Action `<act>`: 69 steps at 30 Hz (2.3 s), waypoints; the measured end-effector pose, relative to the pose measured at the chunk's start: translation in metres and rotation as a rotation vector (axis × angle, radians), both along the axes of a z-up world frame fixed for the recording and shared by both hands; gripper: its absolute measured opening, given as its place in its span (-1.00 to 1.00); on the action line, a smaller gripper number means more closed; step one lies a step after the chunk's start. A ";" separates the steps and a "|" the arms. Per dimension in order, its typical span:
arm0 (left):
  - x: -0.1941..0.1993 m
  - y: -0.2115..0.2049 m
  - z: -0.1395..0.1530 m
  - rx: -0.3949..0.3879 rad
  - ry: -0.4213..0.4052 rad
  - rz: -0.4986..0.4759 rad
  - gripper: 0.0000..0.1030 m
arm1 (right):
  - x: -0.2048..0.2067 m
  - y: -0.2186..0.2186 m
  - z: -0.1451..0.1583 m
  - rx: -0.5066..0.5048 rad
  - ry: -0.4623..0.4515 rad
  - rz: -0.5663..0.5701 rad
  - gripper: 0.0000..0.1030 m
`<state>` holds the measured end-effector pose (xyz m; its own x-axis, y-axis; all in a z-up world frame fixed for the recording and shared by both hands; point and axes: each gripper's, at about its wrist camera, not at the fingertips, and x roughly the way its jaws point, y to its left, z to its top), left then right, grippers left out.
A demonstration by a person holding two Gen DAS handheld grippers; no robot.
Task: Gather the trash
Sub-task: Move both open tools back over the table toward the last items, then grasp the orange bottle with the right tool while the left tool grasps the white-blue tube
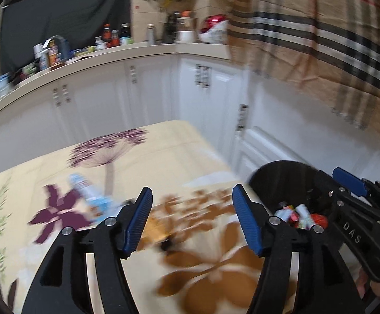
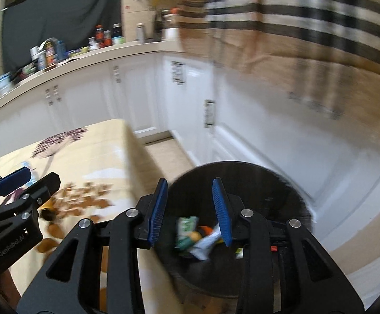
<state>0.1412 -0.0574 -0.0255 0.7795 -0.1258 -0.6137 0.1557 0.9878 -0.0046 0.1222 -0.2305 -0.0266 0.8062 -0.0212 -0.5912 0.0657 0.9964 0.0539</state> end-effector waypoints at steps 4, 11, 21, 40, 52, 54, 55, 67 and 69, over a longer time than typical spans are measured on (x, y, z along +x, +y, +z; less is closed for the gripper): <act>-0.009 0.047 -0.003 0.005 0.020 0.101 0.21 | 0.002 0.041 0.002 0.014 0.009 0.109 -0.33; -0.024 0.117 -0.011 0.008 0.051 0.251 0.21 | 0.007 0.104 0.000 0.010 0.043 0.253 -0.33; -0.043 0.190 -0.025 0.000 0.094 0.402 0.22 | 0.018 0.159 -0.014 -0.013 0.110 0.362 -0.33; -0.034 0.191 -0.030 -0.051 0.111 0.383 0.22 | 0.043 0.174 -0.028 -0.051 0.209 0.381 -0.55; 0.001 0.145 -0.028 -0.062 0.115 0.297 0.22 | 0.069 0.151 -0.024 -0.035 0.174 0.334 -0.55; 0.008 0.140 -0.027 -0.069 0.117 0.288 0.22 | 0.073 0.148 -0.024 -0.032 0.173 0.332 -0.55; 0.012 0.137 -0.026 -0.072 0.116 0.284 0.22 | 0.075 0.147 -0.024 -0.030 0.173 0.331 -0.55; 0.050 0.111 -0.032 -0.046 0.146 0.256 0.26 | 0.092 0.136 -0.024 -0.007 0.175 0.332 -0.55; 0.054 0.109 -0.034 -0.047 0.156 0.255 0.26 | 0.095 0.134 -0.023 -0.005 0.174 0.332 -0.55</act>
<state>0.1953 0.0516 -0.0598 0.6863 0.0308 -0.7267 -0.1035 0.9931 -0.0556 0.2168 -0.0965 -0.0500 0.6572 0.2215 -0.7204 -0.2531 0.9652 0.0658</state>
